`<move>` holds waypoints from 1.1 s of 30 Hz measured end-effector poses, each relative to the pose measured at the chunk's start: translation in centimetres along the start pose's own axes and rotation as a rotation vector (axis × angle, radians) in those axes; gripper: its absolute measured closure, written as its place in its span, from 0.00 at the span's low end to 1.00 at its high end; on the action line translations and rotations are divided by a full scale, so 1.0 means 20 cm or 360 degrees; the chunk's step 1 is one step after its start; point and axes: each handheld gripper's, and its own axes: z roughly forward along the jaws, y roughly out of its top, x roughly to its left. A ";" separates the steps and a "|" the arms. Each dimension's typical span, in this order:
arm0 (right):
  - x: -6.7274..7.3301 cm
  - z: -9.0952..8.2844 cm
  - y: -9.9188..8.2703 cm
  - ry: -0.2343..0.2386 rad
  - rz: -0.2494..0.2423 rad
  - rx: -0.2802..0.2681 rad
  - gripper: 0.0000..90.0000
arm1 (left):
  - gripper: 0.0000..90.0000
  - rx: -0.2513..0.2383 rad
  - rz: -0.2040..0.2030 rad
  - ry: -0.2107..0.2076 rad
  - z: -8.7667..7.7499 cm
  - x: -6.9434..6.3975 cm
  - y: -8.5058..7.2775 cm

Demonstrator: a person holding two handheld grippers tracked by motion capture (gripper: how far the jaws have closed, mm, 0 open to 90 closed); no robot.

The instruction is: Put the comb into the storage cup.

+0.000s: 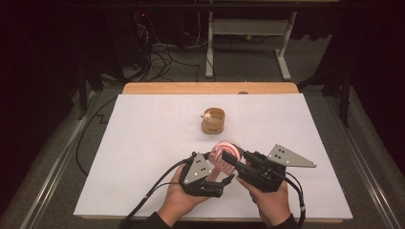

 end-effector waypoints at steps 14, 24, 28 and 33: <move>-0.04 -0.05 0.03 -0.0052 -0.0001 -0.0056 0.75 | 0.18 -0.0007 -0.0029 -0.0022 -0.01 0.03 -0.02; -0.07 -0.10 0.05 -0.0101 -0.0003 -0.0082 0.75 | 0.18 -0.0029 -0.0062 -0.0026 -0.04 0.09 -0.04; -0.09 -0.10 0.05 -0.0115 -0.0003 -0.0083 0.75 | 0.18 -0.0045 -0.0061 -0.0009 -0.09 0.12 -0.04; -0.12 -0.12 0.04 -0.0144 0.0006 -0.0083 0.75 | 0.16 -0.0024 -0.0142 0.0045 -0.21 0.25 -0.08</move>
